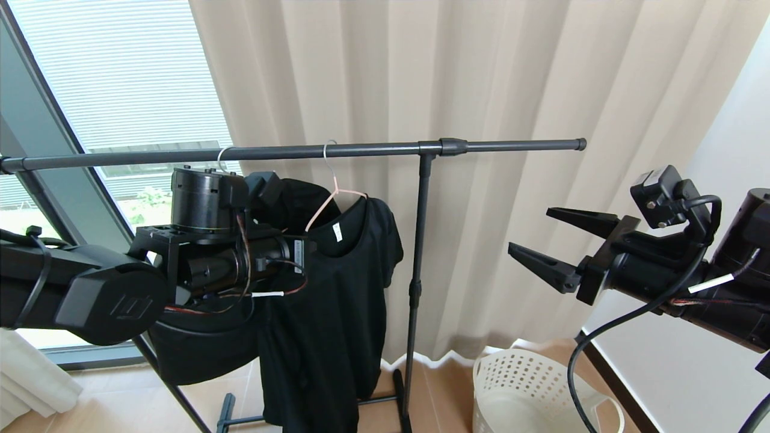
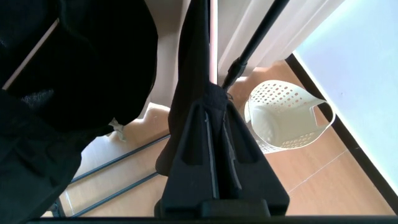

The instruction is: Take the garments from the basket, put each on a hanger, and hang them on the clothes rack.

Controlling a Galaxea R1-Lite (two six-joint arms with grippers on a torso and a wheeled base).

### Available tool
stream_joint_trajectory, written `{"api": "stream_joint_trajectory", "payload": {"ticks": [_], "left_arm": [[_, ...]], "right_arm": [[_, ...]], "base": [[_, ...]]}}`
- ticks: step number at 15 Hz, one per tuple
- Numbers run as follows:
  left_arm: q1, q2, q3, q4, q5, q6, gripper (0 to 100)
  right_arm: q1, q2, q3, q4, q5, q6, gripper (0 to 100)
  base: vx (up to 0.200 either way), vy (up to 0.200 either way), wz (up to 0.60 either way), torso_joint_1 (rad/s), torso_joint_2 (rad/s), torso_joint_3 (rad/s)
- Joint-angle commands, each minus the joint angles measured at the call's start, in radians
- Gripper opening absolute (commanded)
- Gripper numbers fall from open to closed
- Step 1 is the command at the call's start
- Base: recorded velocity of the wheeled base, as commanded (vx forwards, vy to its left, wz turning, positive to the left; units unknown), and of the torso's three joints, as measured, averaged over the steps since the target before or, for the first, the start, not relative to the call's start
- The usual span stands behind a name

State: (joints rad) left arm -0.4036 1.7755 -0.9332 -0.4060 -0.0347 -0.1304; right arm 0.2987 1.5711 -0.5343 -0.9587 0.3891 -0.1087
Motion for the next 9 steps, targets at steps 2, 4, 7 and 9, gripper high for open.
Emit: {"api": "stream_joint_trajectory", "payload": {"ticks": [2,4,7,9], "left_arm": [[0.0,-0.001,0.004,-0.001,-0.001,0.0,0],[0.0,0.004,0.01,-0.001,0.001,0.0,0],[-0.001,0.01,0.011,-0.001,0.001,0.0,0],[-0.001,0.007,0.011,-0.001,0.001,0.0,100]], "right_arm": [[0.0,0.001,-0.001,0.0,0.0,0.0,100],[0.0,0.0,-0.001,-0.002,0.0,0.0,100],[0.0,0.0,-0.001,0.0,0.0,0.0,100],[0.0,0.0,-0.001,-0.002,0.0,0.0,100]], "base": [[0.0,0.0,0.0,0.0,0.0,0.0],[0.0,0.0,0.0,0.0,0.0,0.0],[0.0,0.0,0.0,0.0,0.0,0.0],[0.0,0.0,0.0,0.0,0.0,0.0]]}}
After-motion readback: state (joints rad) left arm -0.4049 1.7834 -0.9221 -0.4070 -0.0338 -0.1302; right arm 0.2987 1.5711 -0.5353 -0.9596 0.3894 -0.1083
